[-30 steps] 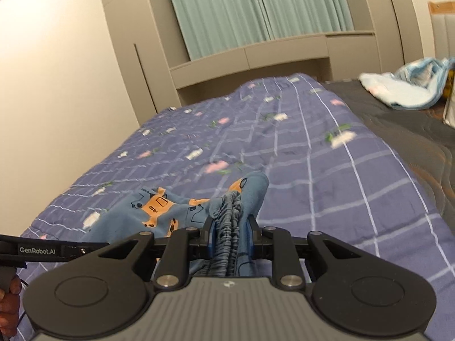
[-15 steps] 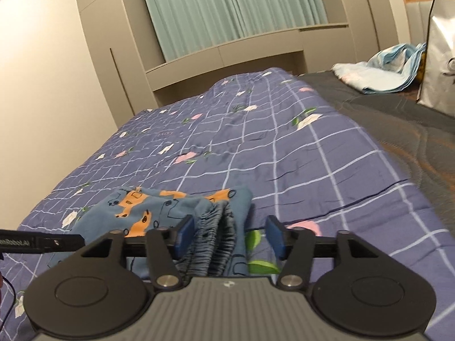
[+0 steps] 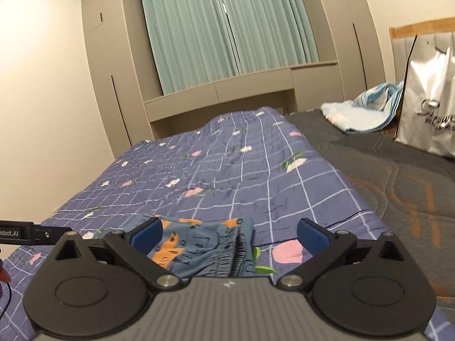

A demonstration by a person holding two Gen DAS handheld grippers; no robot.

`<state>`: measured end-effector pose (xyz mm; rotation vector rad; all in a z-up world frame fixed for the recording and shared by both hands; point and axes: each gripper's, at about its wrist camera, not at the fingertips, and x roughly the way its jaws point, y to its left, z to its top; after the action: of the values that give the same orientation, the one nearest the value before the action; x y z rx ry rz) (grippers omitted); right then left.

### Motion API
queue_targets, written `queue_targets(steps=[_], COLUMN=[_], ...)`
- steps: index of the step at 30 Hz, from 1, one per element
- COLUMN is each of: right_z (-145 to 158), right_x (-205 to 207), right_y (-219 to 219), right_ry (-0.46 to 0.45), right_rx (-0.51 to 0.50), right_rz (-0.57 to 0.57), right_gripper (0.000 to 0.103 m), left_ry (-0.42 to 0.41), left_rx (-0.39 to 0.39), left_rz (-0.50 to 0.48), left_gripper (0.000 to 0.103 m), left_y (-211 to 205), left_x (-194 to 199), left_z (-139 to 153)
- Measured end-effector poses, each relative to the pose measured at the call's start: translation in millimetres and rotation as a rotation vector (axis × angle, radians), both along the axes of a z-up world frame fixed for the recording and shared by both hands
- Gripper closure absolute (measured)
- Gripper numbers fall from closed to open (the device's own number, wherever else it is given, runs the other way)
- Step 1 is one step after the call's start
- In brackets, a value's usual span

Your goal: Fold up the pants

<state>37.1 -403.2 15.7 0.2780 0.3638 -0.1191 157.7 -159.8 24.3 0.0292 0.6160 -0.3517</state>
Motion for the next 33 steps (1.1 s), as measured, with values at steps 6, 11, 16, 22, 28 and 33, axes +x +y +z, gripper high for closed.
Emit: queue_targets(steps=[6, 11, 16, 22, 28, 33], right_z=[19, 24, 20, 3, -10, -14], right_x=[-36, -65, -93, -118, -131, -129], right_y=[27, 52, 74, 92, 105, 107], right_ry=[-0.025, -0.01, 0.011, 0.042, 0.05, 0.056], right_rx=[-0.038, -0.061, -0.071, -0.082, -0.154, -0.176], right_rz=[0.007, 0.006, -0.021, -0.05, -0.035, -0.016], right_gripper=[0.0, 0.0, 0.0, 0.0, 0.0, 0.0], left_ry=[-0.049, -0.071, -0.089, -0.092, -0.057, -0.04], left_rx=[0.032, 0.029, 0.021, 0.04, 0.03, 0.031], left_rz=[-0.018, -0.029, -0.028, -0.015, 0.009, 0.002], left_gripper=[0.001, 0.001, 0.001, 0.001, 0.001, 0.001], left_y=[22, 43, 61, 77, 89, 88], left_x=[-43, -80, -111, -139, -148, -146], left_z=[11, 8, -1, -18, -35, -43])
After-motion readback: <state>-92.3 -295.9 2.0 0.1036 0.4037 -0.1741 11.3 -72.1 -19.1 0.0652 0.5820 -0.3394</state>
